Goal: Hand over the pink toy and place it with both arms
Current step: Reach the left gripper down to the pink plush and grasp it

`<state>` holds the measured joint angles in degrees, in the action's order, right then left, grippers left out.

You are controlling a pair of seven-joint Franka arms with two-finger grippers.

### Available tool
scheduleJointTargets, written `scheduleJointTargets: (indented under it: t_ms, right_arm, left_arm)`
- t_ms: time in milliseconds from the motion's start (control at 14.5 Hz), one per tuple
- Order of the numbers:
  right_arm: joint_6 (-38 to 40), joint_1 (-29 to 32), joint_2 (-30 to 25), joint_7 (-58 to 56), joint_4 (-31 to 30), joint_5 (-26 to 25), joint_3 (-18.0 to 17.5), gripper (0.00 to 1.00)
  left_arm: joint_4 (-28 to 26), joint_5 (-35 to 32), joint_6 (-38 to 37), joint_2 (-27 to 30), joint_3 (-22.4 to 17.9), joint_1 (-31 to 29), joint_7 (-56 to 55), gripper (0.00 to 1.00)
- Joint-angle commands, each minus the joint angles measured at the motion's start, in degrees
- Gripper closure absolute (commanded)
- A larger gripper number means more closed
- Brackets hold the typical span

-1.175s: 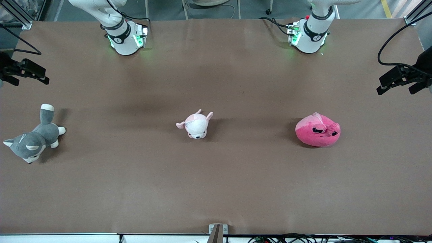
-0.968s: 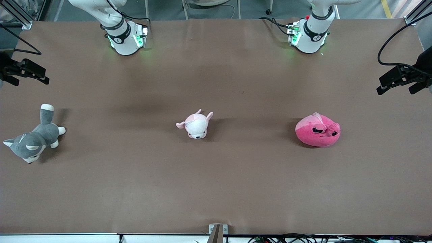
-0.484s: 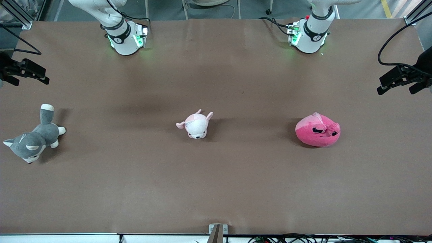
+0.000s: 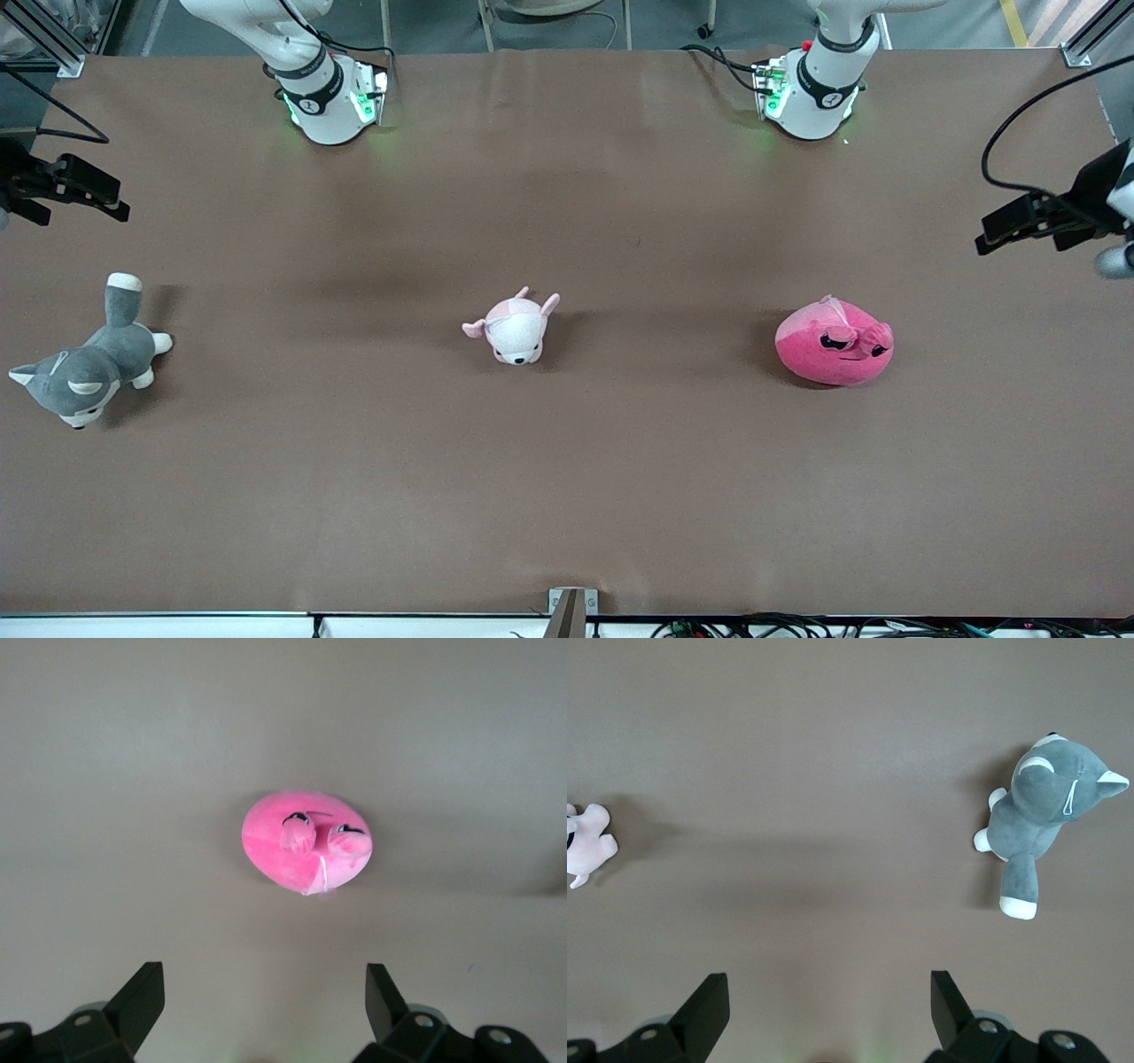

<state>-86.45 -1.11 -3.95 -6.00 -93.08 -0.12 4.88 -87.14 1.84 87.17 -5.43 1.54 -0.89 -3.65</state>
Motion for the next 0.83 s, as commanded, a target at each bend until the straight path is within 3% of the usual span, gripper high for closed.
scheduleJointTargets:
  t_ms: [0,276,760]
  right_arm:
    - [0.06,0.14,-1.14,-0.68,-0.7,0.39,-0.14,0.0]
    - [0.06,0.05,-1.14,-0.68,-0.61,0.3,-0.14,0.0]
    - [0.06,0.05,-1.06,-0.68,-0.61,0.3,-0.14,0.0]
  left_arm:
    - [-2.22,-0.52,2.64,-3.0,-0.04,-0.16,0.57,0.0]
    - [-11.02,-0.52,12.4,-5.02,-0.04,-0.07,-0.05,0.0]
    - [-11.91,-0.17,15.58,-14.08,0.04,0.01,-0.22,0.01]
